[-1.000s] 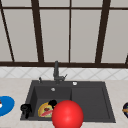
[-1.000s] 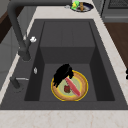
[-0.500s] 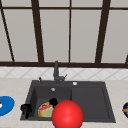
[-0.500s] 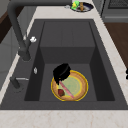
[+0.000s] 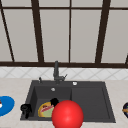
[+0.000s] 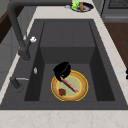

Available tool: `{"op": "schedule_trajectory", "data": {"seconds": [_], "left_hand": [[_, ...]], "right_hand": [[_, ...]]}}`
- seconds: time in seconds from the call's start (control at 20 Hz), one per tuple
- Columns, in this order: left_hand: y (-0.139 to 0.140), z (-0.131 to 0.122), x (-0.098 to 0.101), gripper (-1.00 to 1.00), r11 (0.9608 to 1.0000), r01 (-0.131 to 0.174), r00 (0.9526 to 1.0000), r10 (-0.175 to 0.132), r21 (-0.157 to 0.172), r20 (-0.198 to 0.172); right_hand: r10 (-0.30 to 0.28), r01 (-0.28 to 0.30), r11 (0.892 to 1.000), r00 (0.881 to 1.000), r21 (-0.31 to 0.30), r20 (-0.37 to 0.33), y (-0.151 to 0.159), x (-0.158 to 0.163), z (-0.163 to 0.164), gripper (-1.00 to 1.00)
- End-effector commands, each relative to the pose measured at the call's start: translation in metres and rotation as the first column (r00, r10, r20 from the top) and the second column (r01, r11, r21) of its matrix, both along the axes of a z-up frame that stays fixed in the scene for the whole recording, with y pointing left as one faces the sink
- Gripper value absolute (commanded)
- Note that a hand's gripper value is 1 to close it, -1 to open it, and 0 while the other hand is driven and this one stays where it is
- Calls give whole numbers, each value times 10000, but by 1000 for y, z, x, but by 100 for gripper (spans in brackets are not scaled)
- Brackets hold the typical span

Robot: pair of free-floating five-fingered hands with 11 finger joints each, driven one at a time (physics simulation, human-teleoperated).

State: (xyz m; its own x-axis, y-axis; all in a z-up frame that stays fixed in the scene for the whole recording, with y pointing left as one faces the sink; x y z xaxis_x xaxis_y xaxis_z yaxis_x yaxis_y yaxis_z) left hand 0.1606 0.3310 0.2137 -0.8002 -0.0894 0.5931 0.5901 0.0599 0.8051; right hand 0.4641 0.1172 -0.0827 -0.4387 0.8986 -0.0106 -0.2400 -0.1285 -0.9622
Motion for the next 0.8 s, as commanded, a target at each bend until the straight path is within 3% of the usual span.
{"op": "schedule_trajectory", "data": {"seconds": [0.0, 0.45, 0.75], "left_hand": [[0, 0, 0, 0, 10000, 0, 10000, 0, 0, 0], [0, 0, 0, 0, 10000, 0, 10000, 0, 0, 0], [0, 0, 0, 0, 10000, 0, 10000, 0, 0, 0]], "right_hand": [[-132, 132, 9999, 9999, 1, 1, -5, 1, 14, 100], [-203, 200, 9991, 9998, -366, -75, -17, 7, 58, 100], [-35, 33, 9997, 10000, -232, -74, -38, 6, 88, 100]]}}
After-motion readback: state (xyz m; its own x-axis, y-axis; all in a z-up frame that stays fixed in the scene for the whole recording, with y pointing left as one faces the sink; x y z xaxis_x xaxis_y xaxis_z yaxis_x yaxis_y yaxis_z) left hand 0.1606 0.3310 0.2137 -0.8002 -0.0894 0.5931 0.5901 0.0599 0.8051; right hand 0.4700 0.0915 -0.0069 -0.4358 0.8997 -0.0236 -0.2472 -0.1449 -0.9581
